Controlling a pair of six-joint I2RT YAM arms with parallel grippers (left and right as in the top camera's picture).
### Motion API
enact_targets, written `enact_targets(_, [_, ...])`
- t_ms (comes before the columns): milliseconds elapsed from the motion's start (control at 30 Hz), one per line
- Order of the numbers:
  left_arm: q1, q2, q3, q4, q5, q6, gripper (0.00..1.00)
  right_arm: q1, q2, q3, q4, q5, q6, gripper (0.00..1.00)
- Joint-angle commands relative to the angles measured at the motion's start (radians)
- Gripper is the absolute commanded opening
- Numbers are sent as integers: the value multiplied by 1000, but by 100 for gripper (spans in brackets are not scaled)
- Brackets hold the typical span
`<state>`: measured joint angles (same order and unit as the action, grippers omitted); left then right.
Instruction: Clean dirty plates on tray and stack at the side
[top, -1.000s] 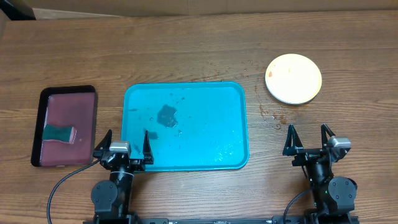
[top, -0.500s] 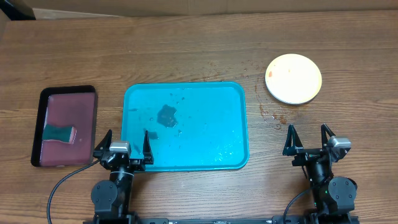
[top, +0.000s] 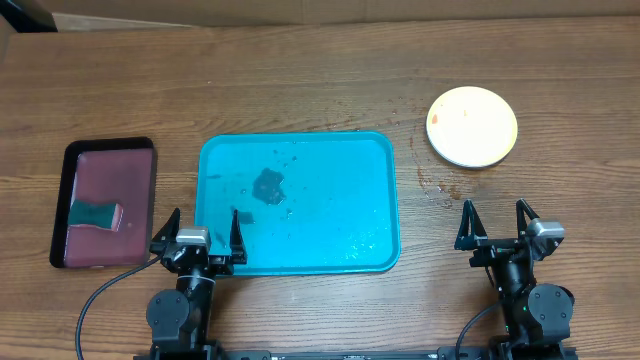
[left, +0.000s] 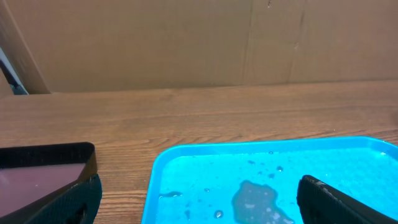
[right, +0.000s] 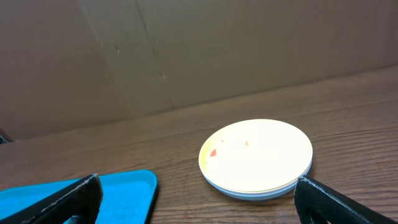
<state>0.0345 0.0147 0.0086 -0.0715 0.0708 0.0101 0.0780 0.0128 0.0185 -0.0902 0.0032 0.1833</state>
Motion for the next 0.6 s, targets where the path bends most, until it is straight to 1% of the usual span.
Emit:
enact_targets(0, [4, -10, -4, -3, -7, 20, 100, -6, -10, -11, 6, -5, 6, 100])
enact_targets(100, [4, -10, -4, -3, -7, 20, 100, -9, -10, -11, 6, 10, -35, 100])
enact_targets(233, [4, -10, -4, -3, -7, 20, 100, -3, -10, -11, 6, 2, -213, 100])
enact_targets(300, [4, -10, -4, -3, -7, 20, 100, 2, -10, -11, 6, 2, -278, 100])
enact_targets(400, [4, -10, -4, -3, -7, 20, 100, 1, -10, -11, 6, 2, -312, 100])
enact_targets(567, [4, -10, -4, -3, -7, 20, 100, 1, -10, -11, 6, -5, -311, 100])
